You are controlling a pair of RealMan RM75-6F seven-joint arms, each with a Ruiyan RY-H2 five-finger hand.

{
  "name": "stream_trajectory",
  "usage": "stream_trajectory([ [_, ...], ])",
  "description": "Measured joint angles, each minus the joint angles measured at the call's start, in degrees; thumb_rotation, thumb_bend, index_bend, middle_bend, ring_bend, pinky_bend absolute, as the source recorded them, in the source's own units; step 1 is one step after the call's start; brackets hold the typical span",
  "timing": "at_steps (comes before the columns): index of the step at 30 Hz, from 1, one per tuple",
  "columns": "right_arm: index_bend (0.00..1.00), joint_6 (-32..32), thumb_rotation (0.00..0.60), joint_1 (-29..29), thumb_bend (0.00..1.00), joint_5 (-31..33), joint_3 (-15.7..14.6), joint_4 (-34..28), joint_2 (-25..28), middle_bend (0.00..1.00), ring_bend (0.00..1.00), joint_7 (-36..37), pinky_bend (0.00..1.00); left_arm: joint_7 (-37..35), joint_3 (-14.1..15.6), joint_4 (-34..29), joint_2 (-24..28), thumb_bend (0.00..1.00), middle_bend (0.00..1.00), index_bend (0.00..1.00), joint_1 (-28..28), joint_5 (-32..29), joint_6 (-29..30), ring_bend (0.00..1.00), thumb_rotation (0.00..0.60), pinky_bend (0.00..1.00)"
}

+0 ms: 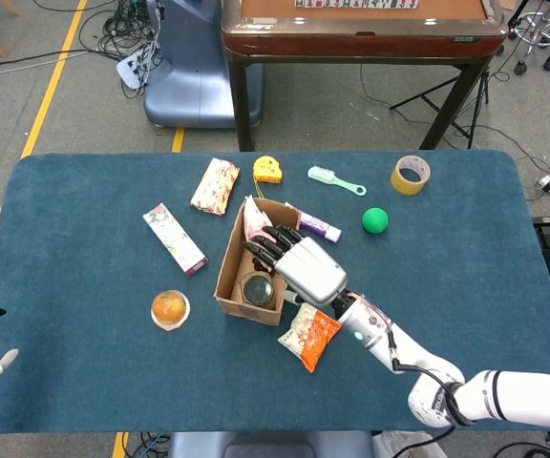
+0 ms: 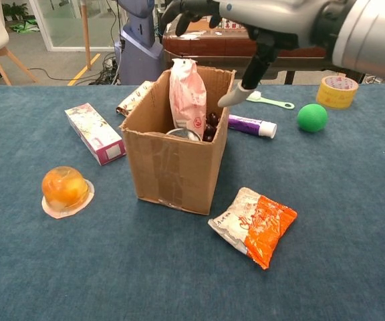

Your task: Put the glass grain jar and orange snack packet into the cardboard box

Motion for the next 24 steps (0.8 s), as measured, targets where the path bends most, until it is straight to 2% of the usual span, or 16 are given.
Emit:
stream_trajectory([
  [11, 0.17, 4.51, 0.6, -6.34, 0.0, -14.89, -8.31, -5.45, 7.58, 0.2, 0.1, 0.82, 0.19, 1.09, 0.12, 0.06, -0.46, 0.09, 0.41, 0.37, -0.26, 0.02, -0.63, 0.28, 0.6, 0.38],
  [19, 0.19, 4.93, 0.6, -8.56, 0.0, -26.27, -13.46, -4.78, 8.64, 0.2, 0.1, -1.86, 0.19, 1.61, 0.19, 0.27, -0.82, 0.09, 0.41, 0.37, -0.47, -0.12, -1.15, 0.28, 0.6, 0.38],
  [24, 0.2, 3.29, 0.6, -9.24, 0.0, -30.71, -15.72, -4.66, 8.25, 0.2, 0.1, -4.57, 0.19, 1.37, 0.12, 0.28, -0.8, 0.09, 0.41, 0.37, -0.45, -0.1, -1.0, 0.28, 0.6, 0.38],
])
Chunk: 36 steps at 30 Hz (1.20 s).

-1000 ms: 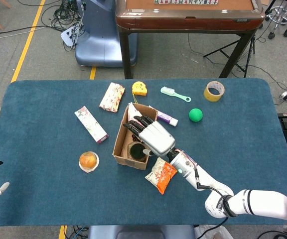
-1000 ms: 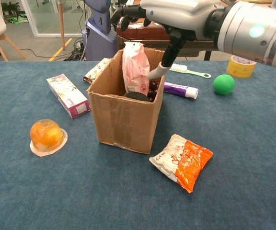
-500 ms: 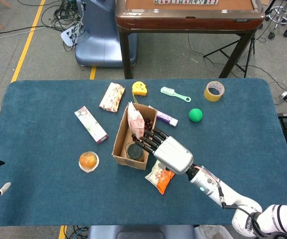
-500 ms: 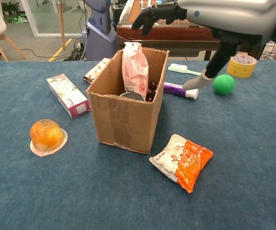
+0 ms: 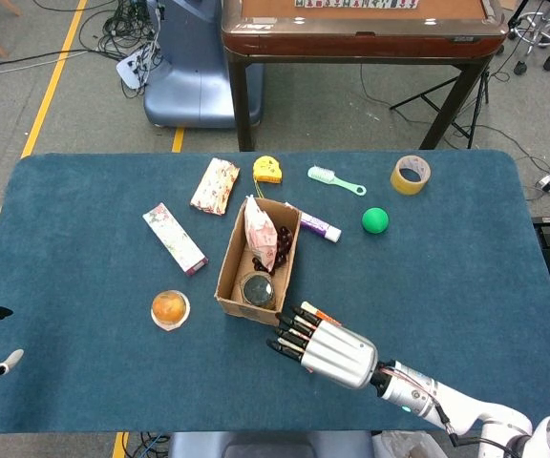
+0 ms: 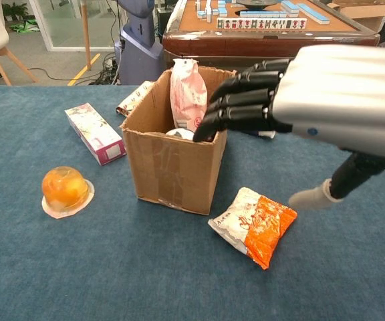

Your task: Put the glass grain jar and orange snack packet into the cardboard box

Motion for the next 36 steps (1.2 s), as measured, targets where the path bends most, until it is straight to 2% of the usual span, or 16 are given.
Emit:
stream_trajectory([
  [6, 0.2, -2.8, 0.6, -0.61, 0.0, -1.65, -1.26, 0.46, -0.44, 0.21, 0.1, -2.5, 0.19, -0.25, 0.02, 0.16, 0.02, 0.09, 0.41, 0.37, 0.02, 0.07, 0.03, 0.28, 0.6, 0.38],
  [15, 0.2, -7.54, 0.6, -0.71, 0.0, -1.03, -1.27, 3.55, -1.53, 0.21, 0.1, -4.98, 0.19, -0.1, 0.06, 0.32, -0.11, 0.09, 0.41, 0.37, -0.12, -0.23, -0.49, 0.28, 0.6, 0.38],
  [26, 0.21, -12.77, 0.6, 0.27, 0.0, -0.8, -0.47, 5.82, -5.08, 0.21, 0.1, -8.94, 0.19, -0.29, 0.03, 0.24, -0.04, 0.09, 0.41, 0.37, -0.06, -0.27, -0.35, 0.28, 0.6, 0.38],
  [36, 0.21, -16.15, 0.6, 0.72, 0.0, 2.54, 1.17, 9.36, -9.11, 0.22, 0.1, -10.9, 0.19, -0.41, 0.1, -0.03, 0.09, 0.09, 0.41, 0.37, 0.11, -0.17, -0.11, 0.28, 0.6, 0.38],
])
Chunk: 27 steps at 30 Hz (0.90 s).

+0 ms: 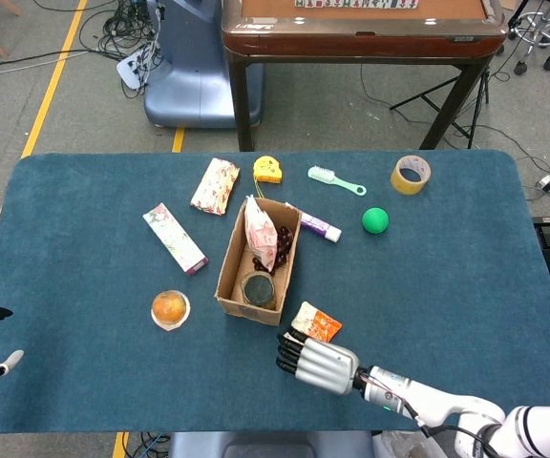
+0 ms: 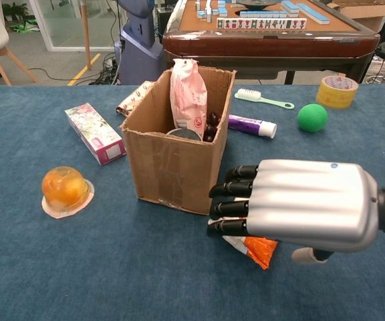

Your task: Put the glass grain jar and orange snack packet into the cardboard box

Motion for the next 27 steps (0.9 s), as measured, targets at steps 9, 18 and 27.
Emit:
stream_trajectory([
  [9, 0.23, -0.81, 0.6, 0.32, 0.0, 2.0, 0.8, 2.66, -2.38, 0.24, 0.1, 0.43, 0.19, 0.52, -0.28, -0.66, 0.45, 0.09, 0.41, 0.38, 0.21, -1.3, -0.33, 0.28, 0.6, 0.38],
  [18, 0.24, -0.74, 0.6, 1.13, 0.0, 1.99, 0.57, 5.26, -3.78, 0.25, 0.1, 2.82, 0.19, 2.76, -0.61, -2.75, 1.36, 0.09, 0.41, 0.39, 0.4, -4.45, -1.75, 0.28, 0.6, 0.39],
  [27, 0.24, -0.38, 0.6, 2.11, 0.0, 1.31, 0.19, 7.96, -5.73, 0.25, 0.1, 4.98, 0.19, 3.54, -0.86, -3.79, 2.03, 0.09, 0.41, 0.39, 0.64, -5.91, -2.22, 0.28, 0.6, 0.39],
])
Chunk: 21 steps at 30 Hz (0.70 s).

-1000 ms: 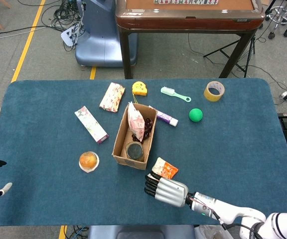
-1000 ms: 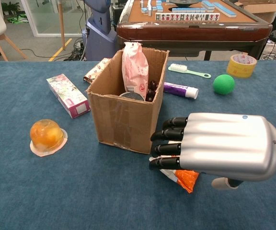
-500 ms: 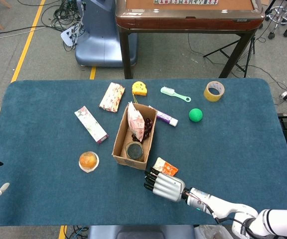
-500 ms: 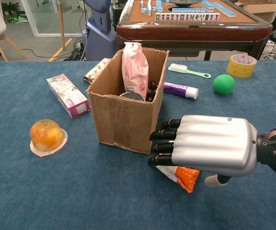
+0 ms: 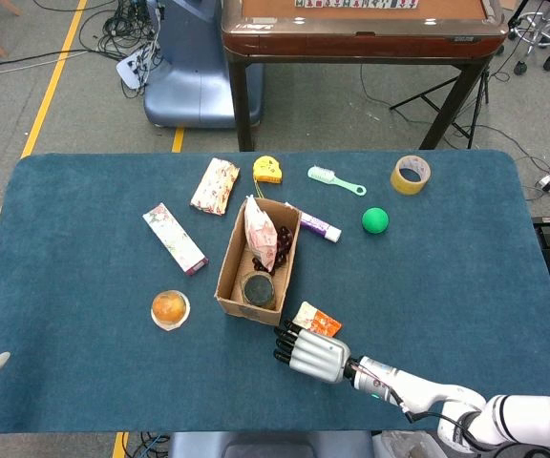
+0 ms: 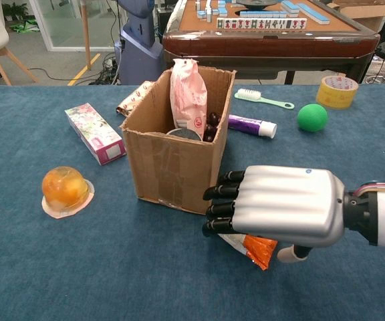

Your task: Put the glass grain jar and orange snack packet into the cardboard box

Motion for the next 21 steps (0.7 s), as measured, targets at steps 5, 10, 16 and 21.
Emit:
stream_trajectory([
  [5, 0.25, -0.48, 0.6, 0.47, 0.0, 0.54, 0.01, 0.96, -0.9, 0.25, 0.1, 0.47, 0.19, 0.46, -0.14, -0.52, 0.43, 0.09, 0.41, 0.39, 0.12, -0.74, -0.16, 0.28, 0.6, 0.39],
  [10, 0.26, -1.28, 0.6, 0.83, 0.0, 1.45, 0.1, 1.6, -1.39, 0.26, 0.1, 0.52, 0.19, 0.6, -0.16, -0.69, 0.66, 0.09, 0.41, 0.39, 0.14, -1.09, -0.44, 0.28, 0.6, 0.39],
  [16, 0.28, -2.06, 0.6, 1.2, 0.0, 2.63, 0.3, 2.3, -2.02, 0.3, 0.12, 0.09, 0.19, 0.83, -0.25, -0.88, 0.84, 0.09, 0.41, 0.39, 0.18, -1.62, -0.61, 0.28, 0.6, 0.39],
  [21, 0.3, -2.34, 0.6, 1.39, 0.0, 3.18, 0.26, 2.49, -2.33, 0.36, 0.18, -0.2, 0.19, 0.94, -0.29, -0.81, 0.94, 0.09, 0.41, 0.39, 0.2, -1.8, -0.66, 0.28, 0.6, 0.39],
])
